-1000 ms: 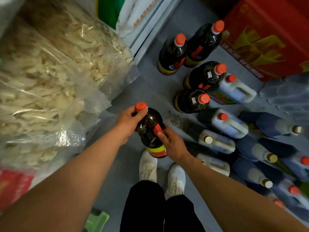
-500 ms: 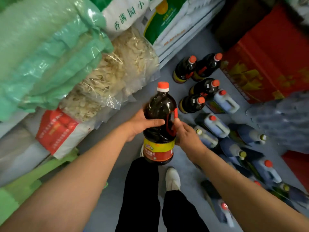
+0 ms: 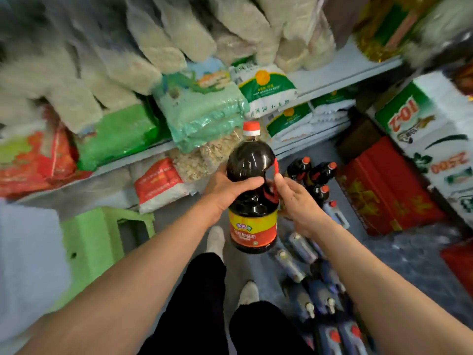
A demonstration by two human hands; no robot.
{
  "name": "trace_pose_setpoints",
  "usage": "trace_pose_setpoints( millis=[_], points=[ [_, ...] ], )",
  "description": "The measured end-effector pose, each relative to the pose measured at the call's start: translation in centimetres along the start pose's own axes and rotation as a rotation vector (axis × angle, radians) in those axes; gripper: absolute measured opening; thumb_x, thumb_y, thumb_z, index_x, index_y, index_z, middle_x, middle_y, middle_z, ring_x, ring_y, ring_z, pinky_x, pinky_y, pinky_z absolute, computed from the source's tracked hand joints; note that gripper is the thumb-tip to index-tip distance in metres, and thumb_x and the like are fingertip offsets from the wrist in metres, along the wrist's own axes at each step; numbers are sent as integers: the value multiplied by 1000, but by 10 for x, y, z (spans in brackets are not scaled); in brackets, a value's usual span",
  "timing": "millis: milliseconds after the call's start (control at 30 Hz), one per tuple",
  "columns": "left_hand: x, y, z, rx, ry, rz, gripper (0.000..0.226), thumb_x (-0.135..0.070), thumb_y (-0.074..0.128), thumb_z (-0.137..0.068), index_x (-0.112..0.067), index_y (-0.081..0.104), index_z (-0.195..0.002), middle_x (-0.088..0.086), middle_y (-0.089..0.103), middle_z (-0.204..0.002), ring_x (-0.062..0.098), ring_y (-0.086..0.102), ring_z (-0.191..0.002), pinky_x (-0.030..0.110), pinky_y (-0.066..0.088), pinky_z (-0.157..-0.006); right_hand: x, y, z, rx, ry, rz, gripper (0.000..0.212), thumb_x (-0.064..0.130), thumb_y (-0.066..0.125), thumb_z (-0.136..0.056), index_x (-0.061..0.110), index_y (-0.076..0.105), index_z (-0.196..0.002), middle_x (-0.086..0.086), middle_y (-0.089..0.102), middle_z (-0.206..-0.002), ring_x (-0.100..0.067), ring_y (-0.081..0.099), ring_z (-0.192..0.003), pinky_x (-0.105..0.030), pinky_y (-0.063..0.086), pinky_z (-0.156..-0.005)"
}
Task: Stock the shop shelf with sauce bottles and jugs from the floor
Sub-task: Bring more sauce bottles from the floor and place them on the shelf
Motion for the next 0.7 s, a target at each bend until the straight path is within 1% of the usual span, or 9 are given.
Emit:
trace_pose_setpoints(
  millis=[33,100,167,200,300,333,433,567,700],
  points=[
    [-13,-9,10,-42,17,0,53,-29,91,-64,-33,62,-109,-13,71,-102,3,66,-94,16,51,-77,15,7,5,27,-27,22,43,42,49,-102,3,60,-118,-14,71,-108,-20,66,-105,-38,55,-86],
    [-48,-42,37,-156,72,-2,54,-33,92,-61,-32,65,-107,-12,72,-102,4,67,-95,26,54,-88,55,34,19,127,-122,71,37,33,58,-100,6,56,-124,-10,70,-109,-17,65,-104,-34,54,-85],
    [-81,-78,60,-264,99,15,57,-39,93,-53,-32,66,-102,-12,73,-99,6,68,-93,34,54,-93,90,62,30,206,-206,57,50,29,71,-91,9,51,-133,-6,68,-123,-13,66,-109,-31,56,-84],
    [-96,-99,69,-322,115,26,59,-41,93,-51,-32,64,-101,-12,73,-99,8,69,-92,35,55,-93,105,78,36,247,-232,52,59,27,76,-86,12,48,-136,-4,66,-128,-13,67,-110,-33,57,-85],
    [-141,-159,102,-470,178,66,68,-44,94,-49,-33,63,-109,-11,72,-105,11,68,-97,38,54,-94,143,126,48,301,-307,132,72,24,83,-74,20,47,-137,-5,64,-130,-18,67,-114,-35,57,-92],
    [-156,-178,113,-508,206,80,67,-44,94,-50,-33,63,-109,-11,72,-105,11,68,-97,37,54,-94,157,141,51,308,-334,164,76,26,87,-72,23,47,-137,-3,64,-130,-17,66,-116,-34,57,-93],
    [-197,-232,145,-589,270,106,64,-46,93,-50,-34,64,-107,-13,72,-103,9,67,-96,33,54,-89,205,192,60,307,-414,247,95,47,93,-60,33,45,-141,9,64,-128,-9,63,-117,-36,55,-96],
    [-244,-305,182,-664,346,98,84,-57,90,-36,-34,64,-112,-12,73,-104,11,69,-97,37,55,-91,278,262,77,265,-584,315,93,47,94,-58,34,48,-138,13,67,-121,-5,64,-111,-39,55,-97],
    [-285,-384,218,-736,442,76,91,-61,88,-31,-36,63,-115,-15,72,-106,10,68,-100,39,54,-94,338,341,92,312,-715,286,87,42,94,-60,39,50,-136,16,68,-119,-1,65,-108,-34,55,-95]
  ],
)
Point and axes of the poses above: each hand's wrist, its own z-axis away from the middle knuckle, its own y-axis out of the palm, x = y × z, the point moved 10 cm from there along -z, towards the middle knuckle
